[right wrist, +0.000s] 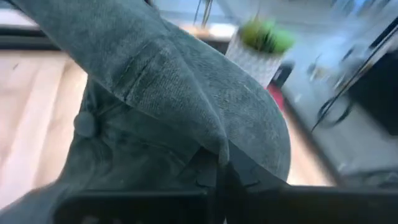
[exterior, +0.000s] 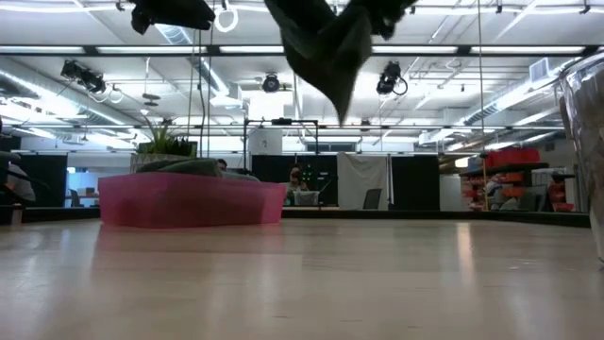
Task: Pick & Place hat
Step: Put the black cap into the red bin
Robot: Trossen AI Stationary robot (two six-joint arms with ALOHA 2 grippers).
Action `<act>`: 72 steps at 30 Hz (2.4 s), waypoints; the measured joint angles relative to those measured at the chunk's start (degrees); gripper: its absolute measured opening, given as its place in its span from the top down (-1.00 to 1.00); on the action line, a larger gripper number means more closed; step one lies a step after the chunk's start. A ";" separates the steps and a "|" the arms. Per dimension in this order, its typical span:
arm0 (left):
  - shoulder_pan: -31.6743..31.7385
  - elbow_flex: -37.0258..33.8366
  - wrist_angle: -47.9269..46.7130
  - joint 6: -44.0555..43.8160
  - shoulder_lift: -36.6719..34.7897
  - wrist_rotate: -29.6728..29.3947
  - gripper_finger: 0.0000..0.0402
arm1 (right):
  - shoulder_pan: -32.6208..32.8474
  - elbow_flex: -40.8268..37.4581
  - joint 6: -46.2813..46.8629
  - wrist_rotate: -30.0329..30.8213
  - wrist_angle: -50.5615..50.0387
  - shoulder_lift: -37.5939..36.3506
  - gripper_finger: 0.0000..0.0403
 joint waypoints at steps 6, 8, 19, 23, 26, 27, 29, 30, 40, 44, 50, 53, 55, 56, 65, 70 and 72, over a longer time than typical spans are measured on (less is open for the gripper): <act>0.02 0.04 0.03 0.86 -1.20 0.03 0.43 | -0.39 0.03 -9.00 2.56 14.00 6.05 0.98; 0.02 0.04 0.63 2.26 -1.34 0.02 0.43 | -1.21 1.38 -10.29 3.92 16.86 8.84 0.98; 0.01 0.04 10.22 12.49 -1.34 -0.01 0.43 | -9.31 24.79 -9.48 1.39 8.69 29.19 0.98; 0.02 0.04 10.45 13.30 -1.34 -0.45 0.43 | -10.76 30.82 -9.70 0.15 8.38 36.14 0.98; 0.02 0.04 10.34 16.37 -1.34 -0.48 0.43 | -11.72 33.88 -9.57 0.07 8.35 40.40 0.98; 0.02 0.04 10.36 16.50 -1.34 -0.50 0.43 | -12.02 34.41 -9.01 -0.08 8.30 41.51 0.98; 0.02 0.04 10.35 16.48 -1.34 -0.50 0.43 | -12.57 34.76 -7.45 0.40 7.49 43.20 0.97; 0.02 0.04 10.29 16.51 -1.33 -0.51 0.43 | -12.92 34.86 -6.72 0.24 7.50 43.85 0.97; 0.02 0.04 6.11 12.57 -1.32 -0.95 0.43 | -14.54 34.82 -2.03 -1.86 0.85 44.73 0.83; 0.13 0.04 -1.51 4.49 -1.32 -3.32 0.43 | -13.82 34.73 -1.83 -2.01 -2.29 42.81 0.62; 2.02 0.04 -12.69 -8.92 -1.30 -8.55 0.43 | -12.27 34.71 -2.36 -2.02 -2.87 39.80 0.29; 3.44 0.04 -13.23 -11.43 -0.57 -8.96 0.43 | -10.96 34.62 -2.38 -1.97 -5.73 37.45 0.17; 4.34 0.04 -13.05 -11.75 0.46 -8.83 0.43 | -9.68 34.63 -2.36 -1.81 -7.68 34.90 0.13; 4.81 0.04 -12.99 -12.08 1.19 -8.87 0.43 | -8.86 34.68 -2.37 -1.81 -9.03 33.61 0.12; 8.97 -3.36 -12.07 -20.18 14.25 -8.41 0.43 | -0.02 34.73 3.27 -0.72 -23.00 18.71 0.21; 10.93 -5.93 -12.28 -27.55 21.38 -6.81 0.43 | 3.71 34.73 6.78 -0.11 -29.37 12.67 0.30; 11.73 -7.07 -12.54 -30.33 23.57 -4.12 0.43 | 4.89 34.73 8.62 0.86 -31.23 11.01 0.34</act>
